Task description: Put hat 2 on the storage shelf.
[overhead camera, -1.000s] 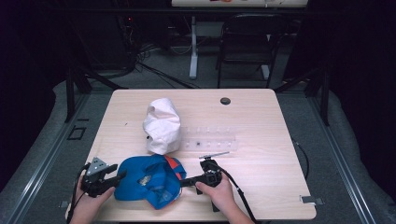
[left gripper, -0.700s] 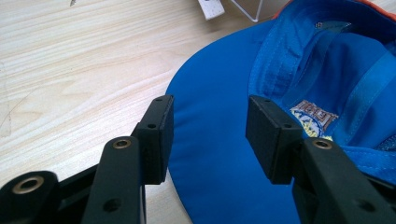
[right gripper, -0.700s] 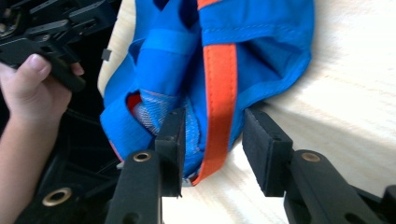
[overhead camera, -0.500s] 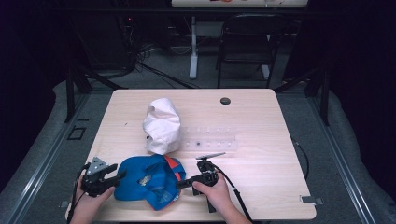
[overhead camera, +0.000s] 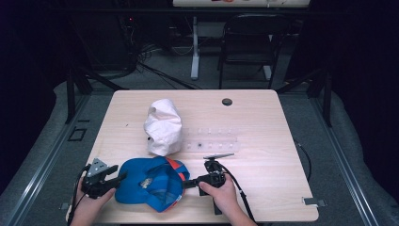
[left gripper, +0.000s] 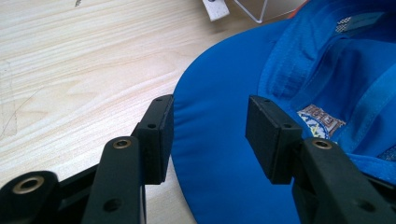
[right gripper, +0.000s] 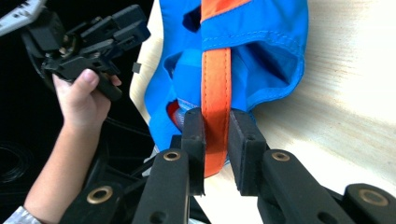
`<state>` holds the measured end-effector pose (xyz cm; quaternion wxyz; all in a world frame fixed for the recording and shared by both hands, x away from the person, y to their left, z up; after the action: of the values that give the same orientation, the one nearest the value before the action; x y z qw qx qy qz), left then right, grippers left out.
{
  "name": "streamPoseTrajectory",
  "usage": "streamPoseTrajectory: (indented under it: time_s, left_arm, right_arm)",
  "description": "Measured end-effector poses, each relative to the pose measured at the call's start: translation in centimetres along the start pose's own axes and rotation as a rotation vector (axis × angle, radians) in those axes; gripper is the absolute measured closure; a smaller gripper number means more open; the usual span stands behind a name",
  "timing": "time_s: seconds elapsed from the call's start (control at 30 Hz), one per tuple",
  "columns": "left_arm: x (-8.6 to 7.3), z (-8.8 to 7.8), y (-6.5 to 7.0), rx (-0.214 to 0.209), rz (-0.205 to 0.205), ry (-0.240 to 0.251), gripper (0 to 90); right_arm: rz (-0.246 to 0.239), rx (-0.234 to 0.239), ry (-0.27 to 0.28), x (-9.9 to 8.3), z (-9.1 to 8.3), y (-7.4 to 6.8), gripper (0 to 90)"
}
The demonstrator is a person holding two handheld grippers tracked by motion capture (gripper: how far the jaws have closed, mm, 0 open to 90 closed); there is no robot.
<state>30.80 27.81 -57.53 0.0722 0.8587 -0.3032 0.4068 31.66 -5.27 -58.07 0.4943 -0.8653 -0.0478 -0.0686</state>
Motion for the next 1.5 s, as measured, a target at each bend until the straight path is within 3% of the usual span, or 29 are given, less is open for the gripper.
streamPoseTrajectory:
  time_s: [0.4, 0.67, 0.87, 1.23, 1.5]
  left_arm:
    - [0.0, 0.0, 0.1, 0.005, 0.0, 0.001, 52.7]
    - [0.0, 0.0, 0.0, 0.003, 0.0, 0.003, 52.9]
    - [0.1, -0.1, 0.1, 0.006, 0.004, 0.005, 53.2]
    - [0.1, -0.1, 0.1, 0.004, 0.01, -0.002, 53.2]
    - [0.1, 0.0, 0.1, -0.001, 0.013, -0.005, 53.3]
  right_arm:
    - [0.009, 0.023, 0.029, 0.0, -3.5, -0.2, 78.2]
    - [0.048, 0.06, 0.061, 0.1, -7.0, 0.4, 78.2]
    - [0.061, 0.049, 0.071, 0.4, -9.9, 0.2, 78.3]
    - [0.104, 0.049, 0.071, 1.6, -13.5, -1.6, 78.3]
    - [0.102, 0.14, 0.084, 2.7, -15.3, -5.0, 78.4]
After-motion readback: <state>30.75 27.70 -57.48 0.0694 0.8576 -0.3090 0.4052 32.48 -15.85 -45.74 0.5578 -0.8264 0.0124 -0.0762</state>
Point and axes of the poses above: each handheld gripper's, and its own axes: z roughly forward along the jaws, x roughly out of its top, y roughly to its right, the point moved 4 cm from there along z, roughly forward along the jaws, and after that the axes turned 10 degrees about z, right-handed, at the moved point
